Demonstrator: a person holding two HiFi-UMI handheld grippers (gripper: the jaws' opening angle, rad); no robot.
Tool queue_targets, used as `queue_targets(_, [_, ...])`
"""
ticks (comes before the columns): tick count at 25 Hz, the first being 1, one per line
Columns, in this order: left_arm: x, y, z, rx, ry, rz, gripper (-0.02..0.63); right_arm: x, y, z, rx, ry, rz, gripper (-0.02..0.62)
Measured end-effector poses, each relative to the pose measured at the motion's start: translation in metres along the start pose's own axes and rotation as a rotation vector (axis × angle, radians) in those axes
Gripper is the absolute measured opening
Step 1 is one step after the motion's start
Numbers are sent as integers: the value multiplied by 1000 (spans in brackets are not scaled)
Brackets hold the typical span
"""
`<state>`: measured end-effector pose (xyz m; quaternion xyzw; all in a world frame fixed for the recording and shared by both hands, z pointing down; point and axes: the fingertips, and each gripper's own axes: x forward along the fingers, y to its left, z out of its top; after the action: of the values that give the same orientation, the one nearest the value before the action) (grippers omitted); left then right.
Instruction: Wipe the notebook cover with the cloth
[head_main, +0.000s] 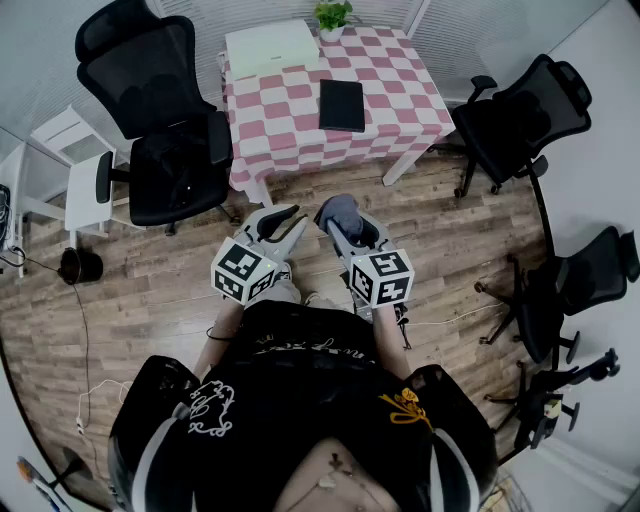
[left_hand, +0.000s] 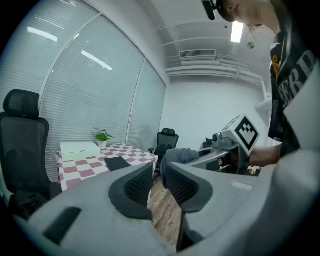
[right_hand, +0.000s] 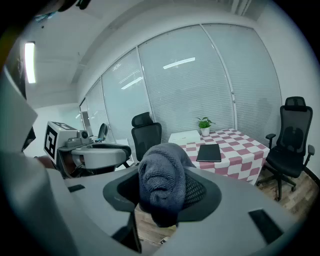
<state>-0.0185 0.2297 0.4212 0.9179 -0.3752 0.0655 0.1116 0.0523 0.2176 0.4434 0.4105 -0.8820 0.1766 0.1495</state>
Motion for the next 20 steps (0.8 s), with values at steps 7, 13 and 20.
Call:
queue_targets(7, [8,30,7,-3,1,-2,81,21,-4,14,6,-12,-12,167])
queue_targets(13, [14,52,13,12,4,-17,81,43,-10,28,30,-33,-21,167])
queue_targets(20, [12,90,18,39,9,-9,81,80,-2,46,10,-32,-16,167])
